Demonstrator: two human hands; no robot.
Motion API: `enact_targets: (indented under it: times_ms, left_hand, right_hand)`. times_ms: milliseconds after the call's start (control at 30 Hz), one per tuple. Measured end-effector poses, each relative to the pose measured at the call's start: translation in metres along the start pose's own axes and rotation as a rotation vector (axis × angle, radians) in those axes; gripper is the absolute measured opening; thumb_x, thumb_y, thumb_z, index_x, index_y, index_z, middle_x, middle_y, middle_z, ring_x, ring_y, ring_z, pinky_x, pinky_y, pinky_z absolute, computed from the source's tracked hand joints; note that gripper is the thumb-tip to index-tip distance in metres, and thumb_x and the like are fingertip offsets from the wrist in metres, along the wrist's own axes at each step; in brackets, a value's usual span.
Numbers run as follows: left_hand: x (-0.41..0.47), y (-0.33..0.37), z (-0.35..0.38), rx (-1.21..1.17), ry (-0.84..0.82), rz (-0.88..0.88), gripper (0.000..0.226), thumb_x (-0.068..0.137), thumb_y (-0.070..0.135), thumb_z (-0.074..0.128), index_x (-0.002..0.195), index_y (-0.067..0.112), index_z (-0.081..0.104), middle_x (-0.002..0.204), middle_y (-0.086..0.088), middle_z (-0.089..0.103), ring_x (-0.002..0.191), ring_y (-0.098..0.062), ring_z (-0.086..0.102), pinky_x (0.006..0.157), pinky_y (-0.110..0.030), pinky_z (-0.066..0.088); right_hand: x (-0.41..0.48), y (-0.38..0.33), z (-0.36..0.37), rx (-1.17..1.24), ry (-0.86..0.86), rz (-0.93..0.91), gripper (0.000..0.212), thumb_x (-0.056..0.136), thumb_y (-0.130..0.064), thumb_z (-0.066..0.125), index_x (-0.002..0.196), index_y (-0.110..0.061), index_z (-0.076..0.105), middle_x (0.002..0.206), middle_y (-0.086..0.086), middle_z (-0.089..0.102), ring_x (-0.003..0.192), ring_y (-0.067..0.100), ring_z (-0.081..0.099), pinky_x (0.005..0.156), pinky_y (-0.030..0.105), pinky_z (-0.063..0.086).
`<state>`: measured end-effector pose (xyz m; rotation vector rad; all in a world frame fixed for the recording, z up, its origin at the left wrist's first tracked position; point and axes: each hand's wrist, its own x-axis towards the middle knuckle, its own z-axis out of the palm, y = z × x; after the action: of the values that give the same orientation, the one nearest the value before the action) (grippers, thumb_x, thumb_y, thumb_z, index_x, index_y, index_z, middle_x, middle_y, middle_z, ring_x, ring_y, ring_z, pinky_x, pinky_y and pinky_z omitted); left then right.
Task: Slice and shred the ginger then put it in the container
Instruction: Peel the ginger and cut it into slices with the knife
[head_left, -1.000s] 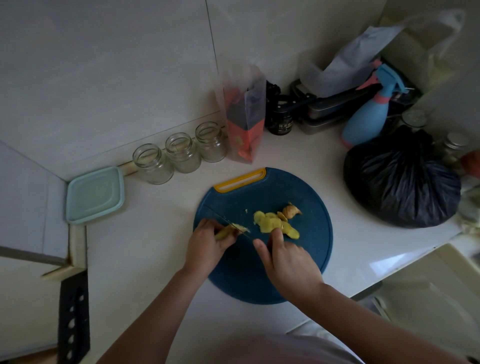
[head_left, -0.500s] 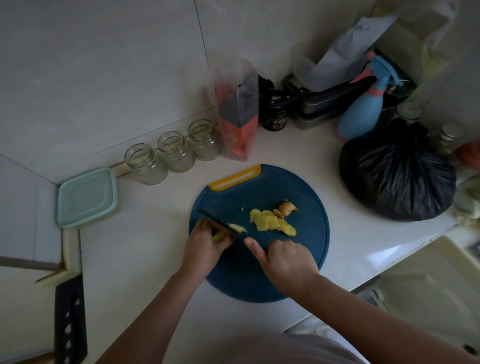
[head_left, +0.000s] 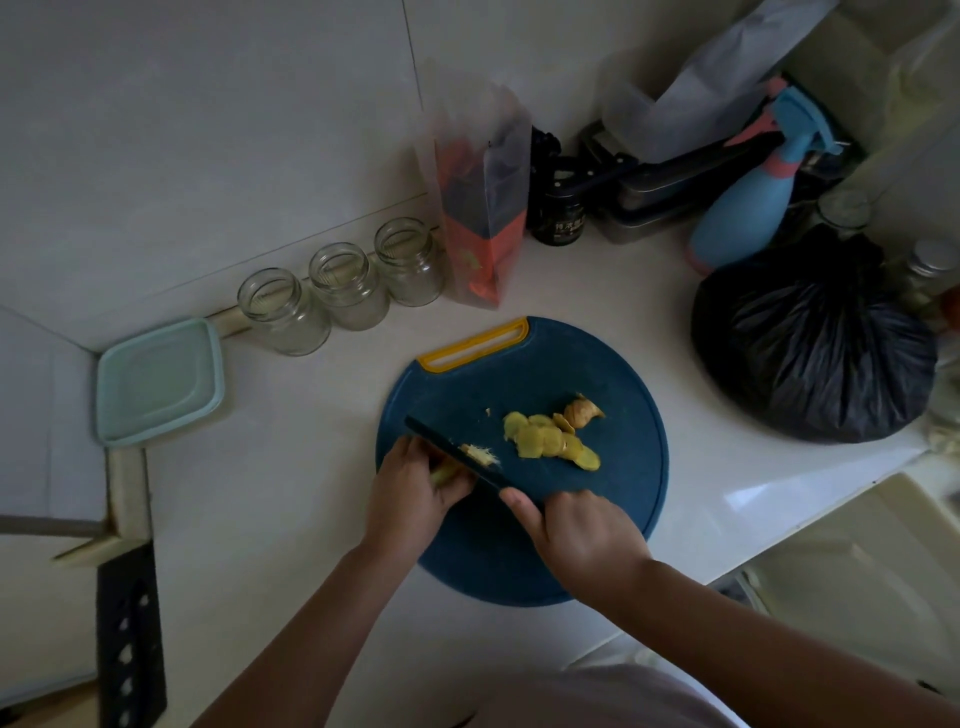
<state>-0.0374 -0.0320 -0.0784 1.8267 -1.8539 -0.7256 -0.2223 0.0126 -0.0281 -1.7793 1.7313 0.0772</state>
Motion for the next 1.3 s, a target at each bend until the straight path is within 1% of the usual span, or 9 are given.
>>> enact_targets:
  times_ms: [367, 600, 867, 933, 1000, 1067, 1133, 1200, 1300]
  left_hand:
    - [-0.003, 0.0, 0.007, 0.056, 0.037, -0.002, 0.063, 0.066, 0.037, 0.082, 0.114, 0.003, 0.06, 0.109, -0.011, 0.06, 0.103, -0.031, 0.058, 0.076, -0.03, 0.045]
    - [-0.003, -0.001, 0.01, 0.117, 0.021, -0.001, 0.07, 0.062, 0.041, 0.082, 0.115, 0.001, 0.059, 0.11, -0.013, 0.06, 0.102, -0.032, 0.058, 0.075, -0.036, 0.05]
    - [-0.003, 0.001, 0.01, 0.119, 0.015, 0.011, 0.073, 0.062, 0.05, 0.071, 0.111, -0.002, 0.061, 0.104, -0.017, 0.061, 0.097, -0.036, 0.06, 0.07, -0.039, 0.051]
    - [-0.003, 0.003, 0.009, 0.12, 0.009, 0.005, 0.064, 0.066, 0.046, 0.069, 0.107, -0.002, 0.061, 0.099, -0.017, 0.062, 0.092, -0.035, 0.06, 0.067, -0.036, 0.049]
    - [-0.005, 0.002, 0.011, 0.131, 0.019, 0.025, 0.053, 0.066, 0.044, 0.065, 0.094, -0.001, 0.062, 0.086, -0.015, 0.062, 0.079, -0.034, 0.062, 0.058, -0.031, 0.045]
    - [-0.007, 0.003, 0.011, 0.131, 0.022, 0.04, 0.05, 0.062, 0.046, 0.066, 0.084, 0.002, 0.06, 0.078, -0.011, 0.059, 0.069, -0.03, 0.061, 0.051, -0.03, 0.044]
    - [-0.005, 0.002, 0.009, 0.11, 0.036, 0.025, 0.053, 0.061, 0.052, 0.064, 0.081, 0.004, 0.058, 0.077, -0.009, 0.057, 0.069, -0.029, 0.06, 0.051, -0.032, 0.045]
    - [-0.004, 0.0, 0.009, 0.103, 0.052, 0.028, 0.055, 0.063, 0.058, 0.06, 0.078, 0.005, 0.056, 0.076, -0.008, 0.056, 0.067, -0.028, 0.059, 0.05, -0.03, 0.043]
    - [-0.004, -0.003, 0.009, 0.108, 0.075, 0.056, 0.057, 0.062, 0.063, 0.061, 0.074, 0.008, 0.054, 0.073, -0.005, 0.054, 0.064, -0.024, 0.058, 0.046, -0.027, 0.04]
  right_hand:
    - [0.002, -0.005, -0.013, 0.016, -0.096, 0.027, 0.071, 0.076, -0.072, 0.007, 0.056, -0.015, 0.042, 0.055, 0.002, 0.047, 0.055, 0.019, 0.049, 0.064, 0.034, 0.049]
    - [0.015, -0.016, -0.013, 0.004, -0.123, 0.033, 0.067, 0.087, -0.069, 0.014, 0.059, -0.016, 0.044, 0.058, 0.002, 0.048, 0.06, 0.019, 0.053, 0.066, 0.035, 0.051]
    - [0.023, -0.027, -0.015, -0.048, -0.16, 0.06, 0.065, 0.093, -0.066, 0.017, 0.063, -0.016, 0.045, 0.061, 0.002, 0.047, 0.063, 0.021, 0.053, 0.06, 0.031, 0.045]
    - [0.036, -0.038, -0.012, -0.1, -0.145, -0.009, 0.066, 0.095, -0.062, 0.013, 0.084, -0.016, 0.058, 0.064, 0.002, 0.042, 0.063, 0.02, 0.047, 0.055, 0.03, 0.037]
    - [0.05, -0.048, -0.011, -0.156, -0.157, -0.043, 0.063, 0.101, -0.053, 0.014, 0.115, -0.011, 0.058, 0.066, 0.001, 0.035, 0.065, 0.021, 0.043, 0.057, 0.032, 0.037]
    - [0.058, -0.052, -0.014, -0.111, -0.165, -0.009, 0.061, 0.103, -0.05, 0.016, 0.12, -0.007, 0.056, 0.066, 0.001, 0.031, 0.075, 0.02, 0.043, 0.064, 0.033, 0.041]
    - [0.062, -0.05, -0.012, -0.063, -0.153, -0.029, 0.052, 0.104, -0.043, 0.015, 0.142, -0.016, 0.04, 0.07, 0.003, 0.026, 0.079, 0.021, 0.041, 0.053, 0.03, 0.033]
    - [0.062, -0.047, -0.011, -0.041, -0.168, -0.037, 0.05, 0.105, -0.036, 0.015, 0.154, -0.025, 0.017, 0.076, 0.006, 0.031, 0.083, 0.027, 0.047, 0.048, 0.028, 0.026]
    - [0.062, -0.045, -0.011, -0.097, -0.162, -0.094, 0.052, 0.106, -0.032, 0.019, 0.155, -0.026, 0.004, 0.096, 0.013, 0.049, 0.101, 0.029, 0.057, 0.062, 0.034, 0.036]
